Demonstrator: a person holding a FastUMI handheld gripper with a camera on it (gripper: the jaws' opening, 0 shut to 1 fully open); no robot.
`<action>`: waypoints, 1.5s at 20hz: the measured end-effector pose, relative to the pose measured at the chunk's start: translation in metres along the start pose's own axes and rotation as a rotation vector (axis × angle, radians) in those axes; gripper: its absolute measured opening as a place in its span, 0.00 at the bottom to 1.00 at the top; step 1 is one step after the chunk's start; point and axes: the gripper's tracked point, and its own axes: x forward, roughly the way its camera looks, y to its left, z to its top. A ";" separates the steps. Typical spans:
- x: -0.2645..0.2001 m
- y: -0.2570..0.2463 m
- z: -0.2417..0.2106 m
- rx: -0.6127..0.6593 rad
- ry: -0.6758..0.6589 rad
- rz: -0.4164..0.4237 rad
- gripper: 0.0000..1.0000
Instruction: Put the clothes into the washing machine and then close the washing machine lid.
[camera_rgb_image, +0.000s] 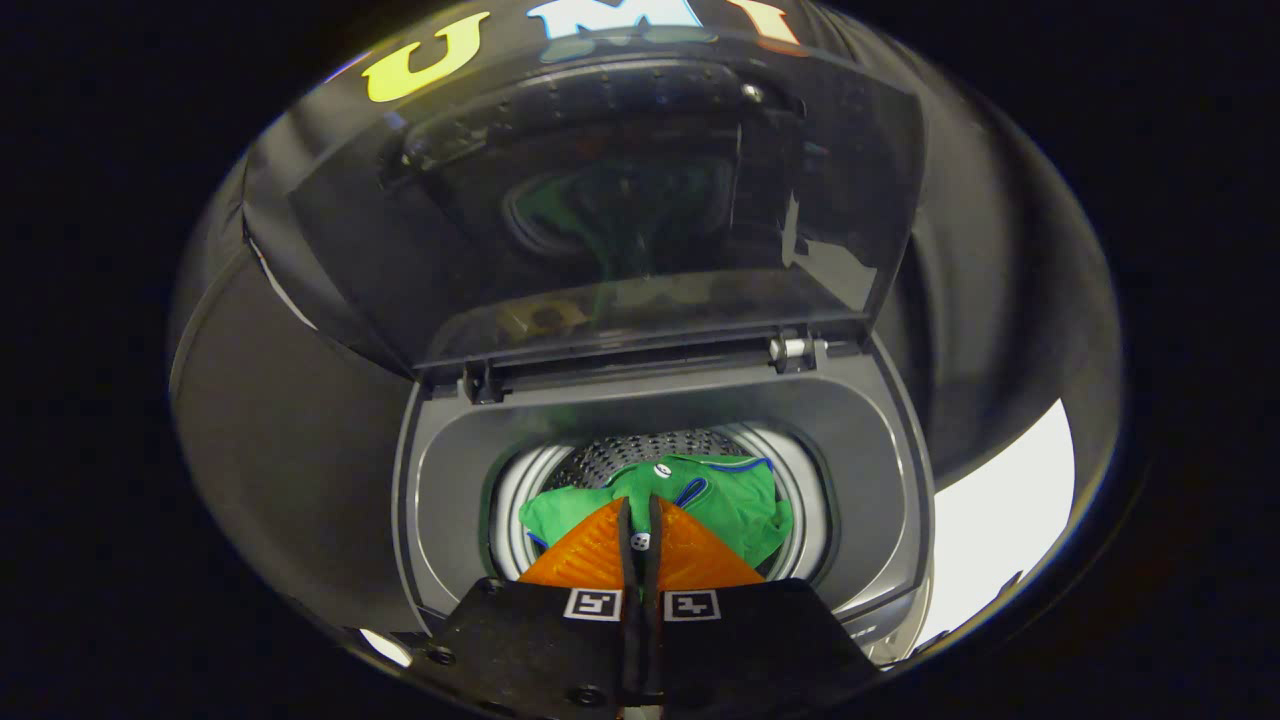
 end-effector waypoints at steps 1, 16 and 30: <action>0.004 0.000 -0.004 0.005 0.009 -0.001 0.02; 0.065 -0.002 -0.065 0.137 0.160 -0.052 0.02; 0.068 0.010 -0.067 0.360 0.175 0.046 0.98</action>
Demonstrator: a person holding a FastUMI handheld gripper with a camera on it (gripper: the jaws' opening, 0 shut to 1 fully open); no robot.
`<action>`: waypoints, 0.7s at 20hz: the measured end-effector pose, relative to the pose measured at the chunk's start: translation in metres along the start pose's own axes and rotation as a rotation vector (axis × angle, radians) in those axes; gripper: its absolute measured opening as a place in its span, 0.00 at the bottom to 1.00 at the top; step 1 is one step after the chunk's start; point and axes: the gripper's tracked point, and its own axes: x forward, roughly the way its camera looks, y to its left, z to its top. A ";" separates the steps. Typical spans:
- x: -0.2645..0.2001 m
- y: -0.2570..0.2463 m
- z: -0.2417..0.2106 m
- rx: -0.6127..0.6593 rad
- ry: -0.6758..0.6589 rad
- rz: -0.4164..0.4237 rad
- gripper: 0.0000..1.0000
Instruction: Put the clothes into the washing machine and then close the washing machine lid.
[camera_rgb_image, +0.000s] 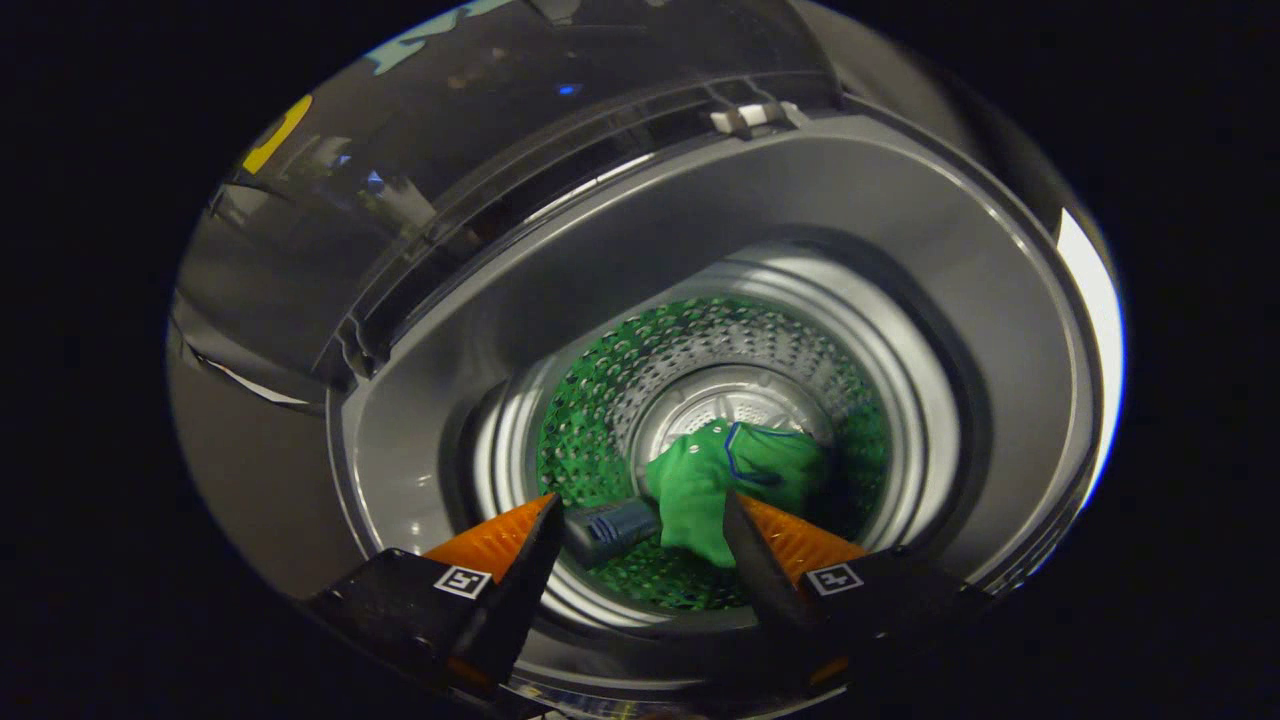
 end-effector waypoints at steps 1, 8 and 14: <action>0.000 0.000 -0.003 -0.011 0.013 0.006 0.98; -0.020 0.009 0.001 -0.073 -0.063 0.054 0.98; -0.078 0.018 0.047 -0.117 -0.262 0.092 0.98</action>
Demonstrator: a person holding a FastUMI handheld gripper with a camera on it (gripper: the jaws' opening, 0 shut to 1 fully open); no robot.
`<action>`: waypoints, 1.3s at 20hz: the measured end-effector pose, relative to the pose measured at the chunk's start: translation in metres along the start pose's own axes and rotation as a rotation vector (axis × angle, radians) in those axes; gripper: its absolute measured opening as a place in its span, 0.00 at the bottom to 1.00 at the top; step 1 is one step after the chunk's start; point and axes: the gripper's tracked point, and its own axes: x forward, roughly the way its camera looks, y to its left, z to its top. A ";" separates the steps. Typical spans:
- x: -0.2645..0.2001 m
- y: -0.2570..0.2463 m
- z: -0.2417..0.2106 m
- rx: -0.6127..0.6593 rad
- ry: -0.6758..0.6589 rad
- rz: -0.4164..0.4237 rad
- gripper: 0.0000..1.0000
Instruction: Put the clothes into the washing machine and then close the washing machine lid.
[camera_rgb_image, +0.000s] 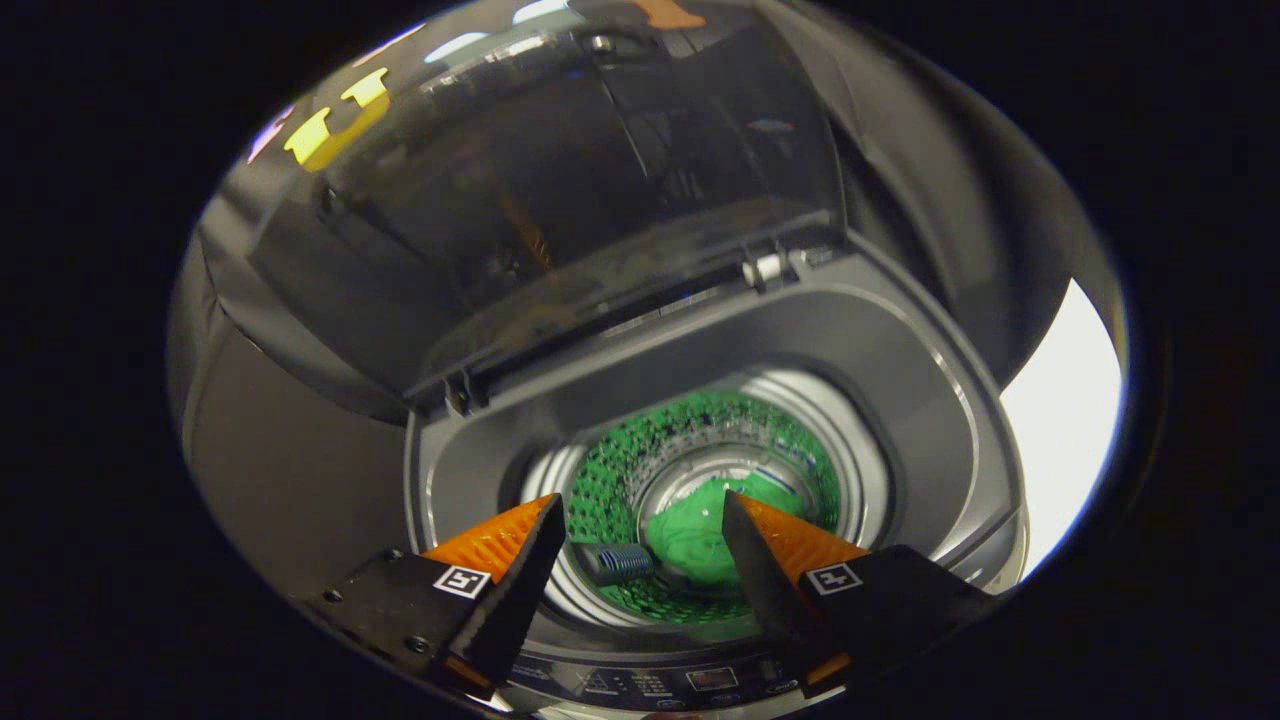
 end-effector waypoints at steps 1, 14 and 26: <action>-0.010 0.003 0.010 0.002 -0.027 0.016 0.98; -0.121 0.064 0.157 -0.065 -0.338 0.176 0.98; -0.145 0.114 0.258 -0.225 -0.507 0.155 0.98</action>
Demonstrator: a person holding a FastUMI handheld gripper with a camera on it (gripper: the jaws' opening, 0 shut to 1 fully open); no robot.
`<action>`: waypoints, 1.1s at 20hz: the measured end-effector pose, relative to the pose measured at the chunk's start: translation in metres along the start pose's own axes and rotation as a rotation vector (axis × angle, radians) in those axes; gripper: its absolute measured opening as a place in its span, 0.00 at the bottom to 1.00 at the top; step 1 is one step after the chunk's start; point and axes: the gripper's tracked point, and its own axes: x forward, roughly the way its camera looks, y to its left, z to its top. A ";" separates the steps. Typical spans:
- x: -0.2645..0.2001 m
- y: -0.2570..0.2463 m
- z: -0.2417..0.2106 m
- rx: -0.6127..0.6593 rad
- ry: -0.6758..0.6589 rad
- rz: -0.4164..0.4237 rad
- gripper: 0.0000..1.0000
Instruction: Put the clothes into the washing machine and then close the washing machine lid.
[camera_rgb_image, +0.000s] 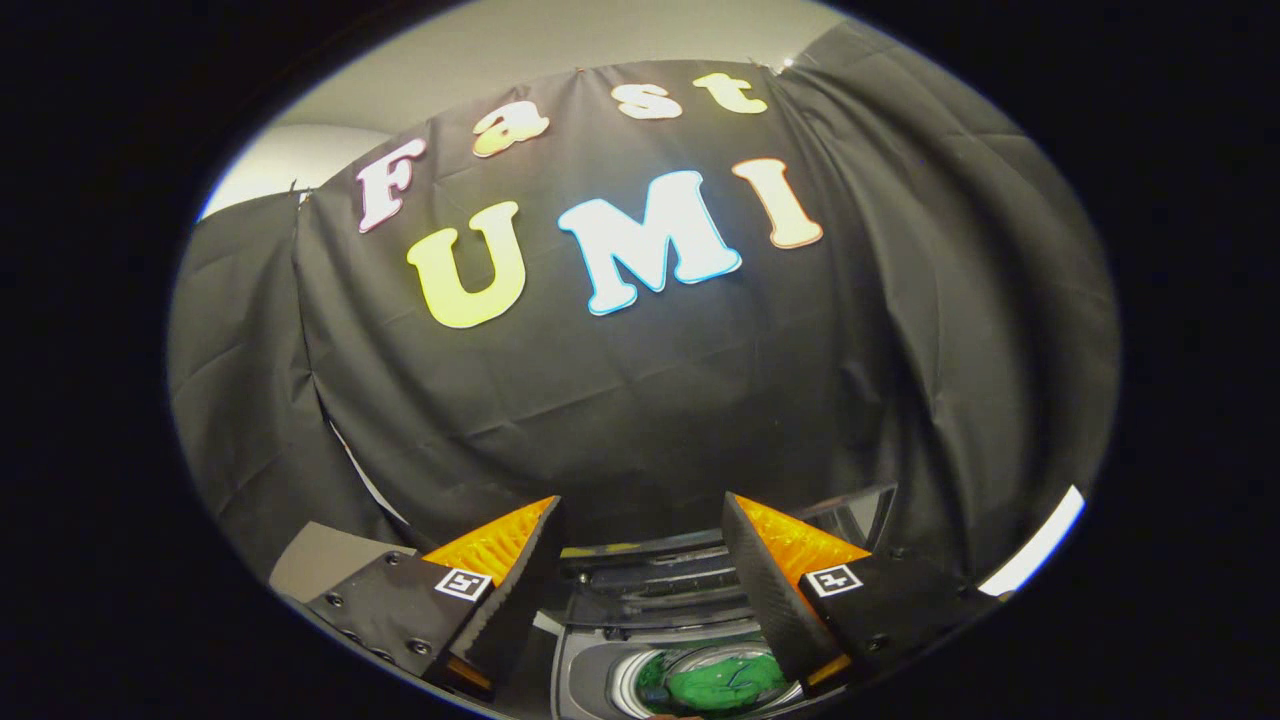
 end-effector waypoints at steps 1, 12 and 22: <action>0.006 -0.001 0.004 -0.011 -0.002 -0.005 0.98; 0.078 -0.009 -0.026 -0.140 0.132 -0.042 0.98; 0.114 -0.006 -0.065 -0.225 0.302 -0.037 0.98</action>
